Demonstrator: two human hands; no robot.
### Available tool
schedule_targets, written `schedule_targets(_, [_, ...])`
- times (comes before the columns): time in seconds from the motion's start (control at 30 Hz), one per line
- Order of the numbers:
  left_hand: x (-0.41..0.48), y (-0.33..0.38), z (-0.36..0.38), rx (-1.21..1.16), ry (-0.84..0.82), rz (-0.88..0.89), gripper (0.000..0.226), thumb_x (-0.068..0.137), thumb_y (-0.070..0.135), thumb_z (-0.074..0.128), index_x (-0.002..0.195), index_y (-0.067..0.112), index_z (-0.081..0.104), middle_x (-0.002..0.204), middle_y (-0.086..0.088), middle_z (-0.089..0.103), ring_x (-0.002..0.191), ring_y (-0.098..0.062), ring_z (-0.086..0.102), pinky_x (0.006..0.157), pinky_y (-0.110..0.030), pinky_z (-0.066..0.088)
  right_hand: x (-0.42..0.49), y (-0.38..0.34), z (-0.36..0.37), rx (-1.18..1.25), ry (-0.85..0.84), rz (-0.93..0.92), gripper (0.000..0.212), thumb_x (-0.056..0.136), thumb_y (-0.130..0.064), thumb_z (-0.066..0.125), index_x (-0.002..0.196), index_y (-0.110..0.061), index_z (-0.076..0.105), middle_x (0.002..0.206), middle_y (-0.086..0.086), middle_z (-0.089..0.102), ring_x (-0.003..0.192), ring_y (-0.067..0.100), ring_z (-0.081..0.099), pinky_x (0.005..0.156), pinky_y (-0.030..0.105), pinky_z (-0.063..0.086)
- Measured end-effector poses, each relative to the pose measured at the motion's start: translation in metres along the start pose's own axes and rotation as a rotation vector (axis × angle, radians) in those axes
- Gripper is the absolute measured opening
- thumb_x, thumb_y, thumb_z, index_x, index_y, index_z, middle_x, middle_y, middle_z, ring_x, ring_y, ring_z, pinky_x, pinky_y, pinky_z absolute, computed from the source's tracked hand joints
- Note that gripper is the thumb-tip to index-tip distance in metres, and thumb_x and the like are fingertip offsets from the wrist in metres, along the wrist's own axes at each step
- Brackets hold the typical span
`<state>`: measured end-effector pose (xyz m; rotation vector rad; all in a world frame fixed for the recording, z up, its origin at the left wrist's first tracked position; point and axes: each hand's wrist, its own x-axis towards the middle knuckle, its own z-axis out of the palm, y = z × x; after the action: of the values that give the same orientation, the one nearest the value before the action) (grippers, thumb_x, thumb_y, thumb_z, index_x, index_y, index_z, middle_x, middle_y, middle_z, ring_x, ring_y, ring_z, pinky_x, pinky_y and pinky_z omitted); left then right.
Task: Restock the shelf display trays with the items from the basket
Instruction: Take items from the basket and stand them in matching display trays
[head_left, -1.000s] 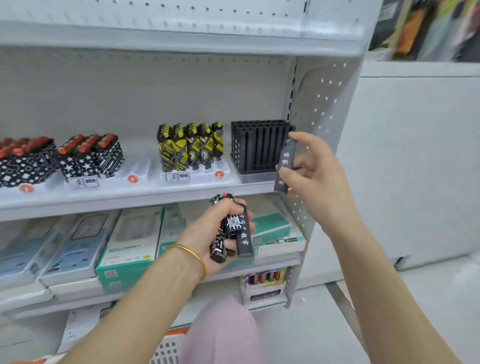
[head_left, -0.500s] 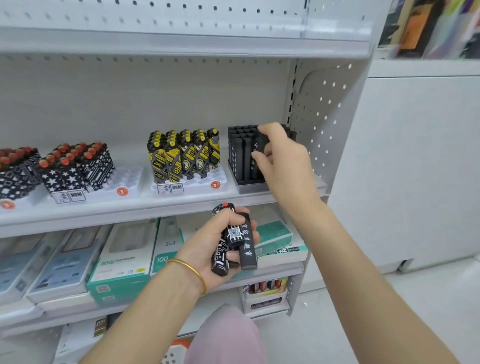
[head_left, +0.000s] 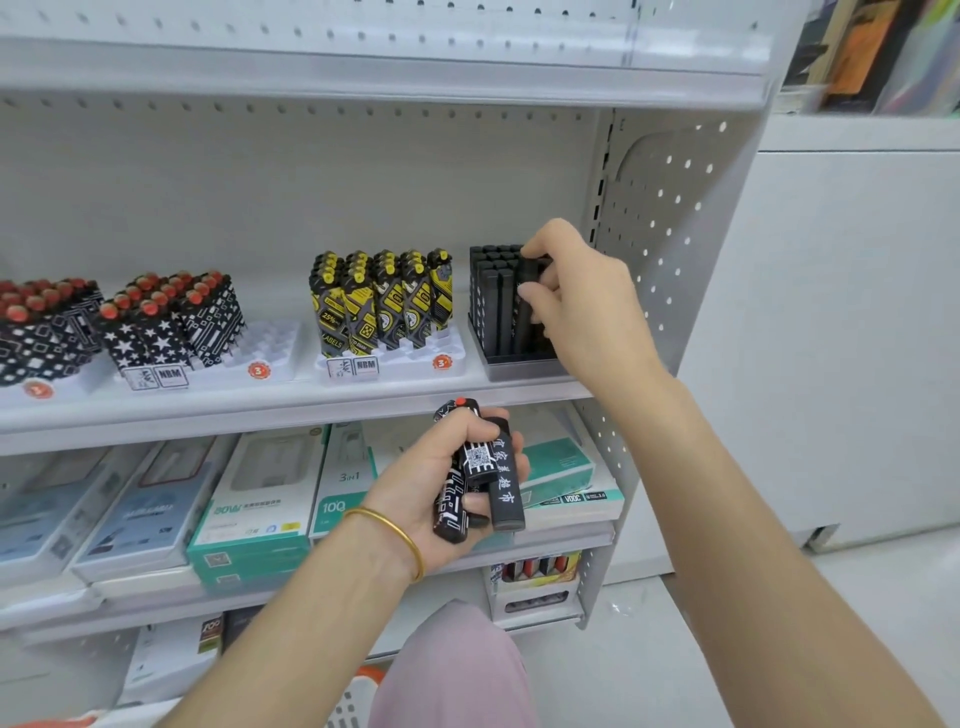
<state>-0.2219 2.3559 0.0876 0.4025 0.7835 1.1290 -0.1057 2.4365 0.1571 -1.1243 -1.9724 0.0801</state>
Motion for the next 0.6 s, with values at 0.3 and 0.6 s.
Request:
schedule_targets(0.3, [-0.004, -0.001, 0.002, -0.006, -0.015, 0.018, 0.027, 0.063, 0.008, 0.056, 0.089, 0.014, 0.057, 0.08, -0.009, 0.058, 0.059, -0.017, 0.059, 0.029, -0.009, 0.028, 0.0, -0.005, 0.005, -0.115, 0.045, 0.02, 0.016, 0.096, -0.018, 0.046, 0.108, -0.008, 0.051, 0.093, 0.011, 0.06, 0.084, 0.033, 0.051, 0.064, 0.037, 0.042])
schedule_targets(0.6, [-0.007, -0.003, 0.002, 0.023, 0.023, 0.104, 0.02, 0.085, 0.003, 0.043, 0.093, 0.015, 0.056, 0.079, -0.009, 0.058, 0.054, -0.014, 0.058, 0.037, -0.011, 0.026, -0.054, -0.008, -0.014, 0.255, -0.056, 0.163, 0.02, 0.089, -0.02, 0.058, 0.109, -0.019, 0.061, 0.076, 0.0, 0.061, 0.067, 0.015, 0.058, 0.069, 0.033, 0.05])
